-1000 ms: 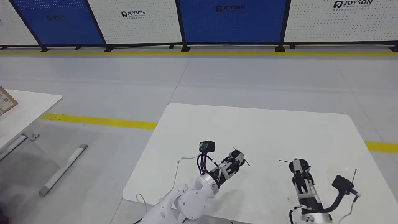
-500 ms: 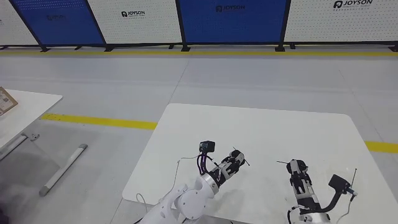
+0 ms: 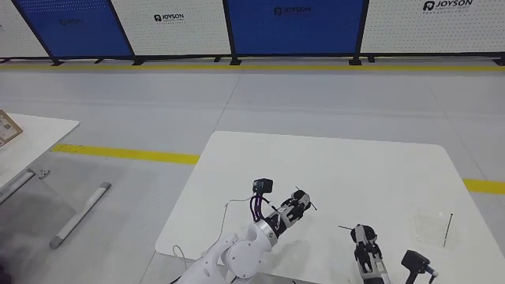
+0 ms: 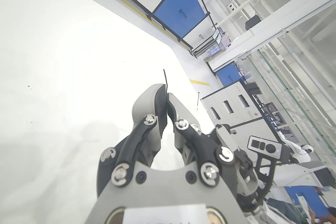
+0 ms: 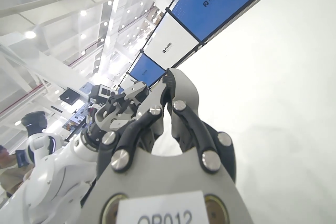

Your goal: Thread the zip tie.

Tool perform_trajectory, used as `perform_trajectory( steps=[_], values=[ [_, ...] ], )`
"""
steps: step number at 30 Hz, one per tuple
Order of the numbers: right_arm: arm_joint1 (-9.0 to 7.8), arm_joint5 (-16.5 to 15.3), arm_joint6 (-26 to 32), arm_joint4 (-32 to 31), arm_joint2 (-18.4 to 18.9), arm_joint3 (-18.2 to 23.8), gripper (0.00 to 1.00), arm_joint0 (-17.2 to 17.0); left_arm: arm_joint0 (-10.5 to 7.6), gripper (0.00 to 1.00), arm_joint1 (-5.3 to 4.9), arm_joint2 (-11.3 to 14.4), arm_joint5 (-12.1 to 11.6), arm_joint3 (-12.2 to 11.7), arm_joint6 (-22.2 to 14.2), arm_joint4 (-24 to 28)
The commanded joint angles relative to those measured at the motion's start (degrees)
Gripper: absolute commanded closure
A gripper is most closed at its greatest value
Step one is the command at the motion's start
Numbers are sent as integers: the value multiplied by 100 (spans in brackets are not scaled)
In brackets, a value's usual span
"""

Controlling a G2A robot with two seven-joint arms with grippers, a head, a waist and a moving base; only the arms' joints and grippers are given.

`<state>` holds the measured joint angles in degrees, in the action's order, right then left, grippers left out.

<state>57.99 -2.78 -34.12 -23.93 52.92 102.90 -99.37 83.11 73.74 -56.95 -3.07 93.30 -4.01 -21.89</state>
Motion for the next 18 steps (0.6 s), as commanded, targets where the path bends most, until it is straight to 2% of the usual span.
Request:
perform_trajectory(
  steps=[1, 12, 18],
  values=[
    [53, 22, 50, 78, -66, -62, 100, 115, 0, 100, 0, 0, 0, 0, 0, 0],
    [61, 15, 63, 101, -70, -75, 100, 134, 0, 100, 0, 0, 0, 0, 0, 0],
    [89, -180, 413, 604, 198, 13, 100, 76, 0, 100, 0, 0, 0, 0, 0, 0]
  ],
)
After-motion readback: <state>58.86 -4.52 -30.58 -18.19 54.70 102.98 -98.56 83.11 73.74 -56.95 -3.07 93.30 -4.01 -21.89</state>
